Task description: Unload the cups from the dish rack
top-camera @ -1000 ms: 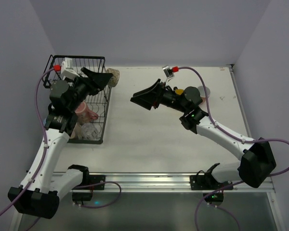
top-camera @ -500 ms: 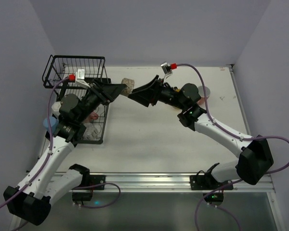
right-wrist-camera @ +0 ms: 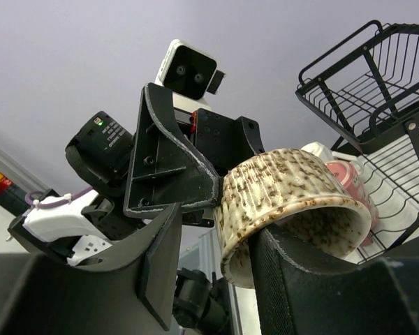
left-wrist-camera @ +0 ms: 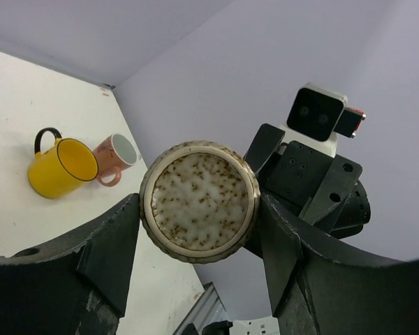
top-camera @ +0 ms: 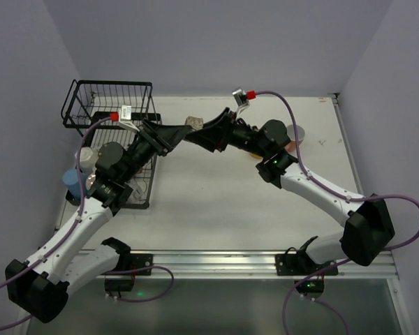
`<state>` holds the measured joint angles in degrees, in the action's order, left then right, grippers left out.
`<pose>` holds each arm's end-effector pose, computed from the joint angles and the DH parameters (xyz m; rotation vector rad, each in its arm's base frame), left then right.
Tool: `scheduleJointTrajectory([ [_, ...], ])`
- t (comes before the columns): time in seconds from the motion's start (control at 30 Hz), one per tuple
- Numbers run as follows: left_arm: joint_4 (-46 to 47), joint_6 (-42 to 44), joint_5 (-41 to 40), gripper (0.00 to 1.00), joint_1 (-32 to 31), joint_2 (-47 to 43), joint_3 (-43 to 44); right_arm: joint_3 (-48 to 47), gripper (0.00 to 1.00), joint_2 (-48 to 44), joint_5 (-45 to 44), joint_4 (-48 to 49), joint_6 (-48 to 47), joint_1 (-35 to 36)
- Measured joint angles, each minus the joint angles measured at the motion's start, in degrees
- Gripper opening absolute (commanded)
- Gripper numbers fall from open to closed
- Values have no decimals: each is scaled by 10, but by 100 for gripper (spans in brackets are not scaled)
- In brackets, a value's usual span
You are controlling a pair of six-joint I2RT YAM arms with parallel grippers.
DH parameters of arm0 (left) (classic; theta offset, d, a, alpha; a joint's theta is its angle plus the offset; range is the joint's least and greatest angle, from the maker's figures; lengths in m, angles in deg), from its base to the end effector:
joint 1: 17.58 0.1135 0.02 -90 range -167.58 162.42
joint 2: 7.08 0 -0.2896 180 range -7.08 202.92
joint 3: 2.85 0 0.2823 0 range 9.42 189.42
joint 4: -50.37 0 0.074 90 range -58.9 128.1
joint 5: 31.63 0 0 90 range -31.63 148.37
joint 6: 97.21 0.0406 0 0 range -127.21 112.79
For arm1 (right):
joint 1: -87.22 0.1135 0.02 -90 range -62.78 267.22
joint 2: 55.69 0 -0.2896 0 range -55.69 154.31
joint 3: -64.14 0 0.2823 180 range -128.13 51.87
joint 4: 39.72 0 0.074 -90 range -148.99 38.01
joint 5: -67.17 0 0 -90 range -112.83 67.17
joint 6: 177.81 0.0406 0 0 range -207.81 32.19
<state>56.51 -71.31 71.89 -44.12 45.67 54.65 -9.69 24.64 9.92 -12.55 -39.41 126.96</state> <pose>0.2082 -0.1146 0.3888 -0.2864 1.5286 -1.4536 0.2574 0.2426 0.4052 -0.4687 1.3853 1.6380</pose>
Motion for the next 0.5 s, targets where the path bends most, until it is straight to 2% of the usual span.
scheduleJointTrajectory([
  [0.13, 14, -13, -8, 0, -6, 0, -11, 10, 45, 0, 1, 16, 0, 0],
  [0.2, 22, -18, -9, 0, -7, 0, -16, 14, 49, 0, 3, 22, 0, 0],
  [0.4, 45, -37, -10, 0, -13, -1, -20, 30, 52, 0, 16, 43, 0, 1],
  [0.43, 47, -40, -9, 0, -14, -2, -20, 31, 44, 0, 17, 44, 0, 1],
  [0.5, 47, -43, -9, 0, -14, -5, -20, 33, 18, 0, 18, 49, -4, 1],
])
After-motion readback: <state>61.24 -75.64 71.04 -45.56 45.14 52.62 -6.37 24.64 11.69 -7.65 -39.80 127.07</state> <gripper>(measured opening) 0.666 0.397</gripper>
